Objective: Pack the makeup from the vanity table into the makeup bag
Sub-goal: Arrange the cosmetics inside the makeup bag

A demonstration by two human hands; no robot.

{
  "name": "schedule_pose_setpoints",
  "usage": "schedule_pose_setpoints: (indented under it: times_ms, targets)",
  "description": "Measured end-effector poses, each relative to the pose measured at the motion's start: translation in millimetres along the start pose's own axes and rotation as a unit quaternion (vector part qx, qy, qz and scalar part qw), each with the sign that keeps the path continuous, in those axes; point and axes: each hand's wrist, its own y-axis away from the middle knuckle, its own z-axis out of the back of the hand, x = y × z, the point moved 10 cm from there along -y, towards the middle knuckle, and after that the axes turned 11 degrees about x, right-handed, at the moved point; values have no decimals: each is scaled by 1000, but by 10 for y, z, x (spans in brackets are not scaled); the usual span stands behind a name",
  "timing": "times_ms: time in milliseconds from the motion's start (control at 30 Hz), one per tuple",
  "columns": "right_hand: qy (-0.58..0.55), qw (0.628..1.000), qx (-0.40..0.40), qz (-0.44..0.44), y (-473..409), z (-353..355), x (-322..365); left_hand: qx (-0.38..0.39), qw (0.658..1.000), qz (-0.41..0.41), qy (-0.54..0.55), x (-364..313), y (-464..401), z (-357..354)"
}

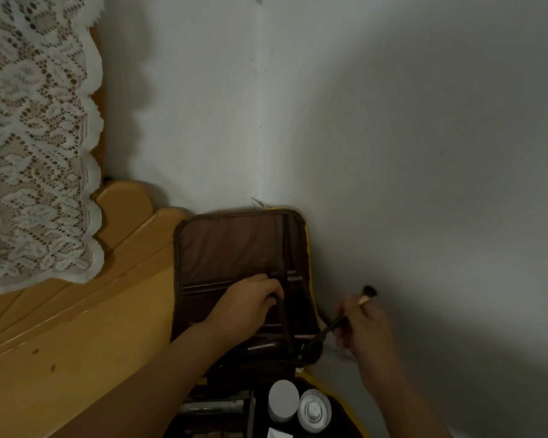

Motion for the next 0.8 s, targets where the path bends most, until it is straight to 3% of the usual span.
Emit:
schedule_pose_setpoints:
  times_ms: [167,300,400,467,533,567,600,700,800]
  targets:
    - [6,961,-183,207,331,403,441,-2,1000,4,0,-12,3,8]
    - [30,947,-215,237,341,381,410,-2,1000,2,0,-32,-5,18]
    - [1,977,-143,157,64,175,150,-5,1000,4,4,-39,3,26]
    - [2,998,22,59,-130,-230,-67,-6,1000,5,2,-36,7,28]
    - [98,977,187,3,-158,-613,-219,-2,1000,8,2,-30,9,25]
    - [160,962,221,11,-154,-692,-240,1,1000,8,3,-27,8,25]
    - [217,951,217,37,-159,-696,-211,2,1000,8,2,-24,7,28]
    - [372,918,84,110,-164,-454,-51,1,1000,13,1,-17,10,41]
    - [477,872,38,102,-158,-345,-76,4,1000,15,7,-23,10,40]
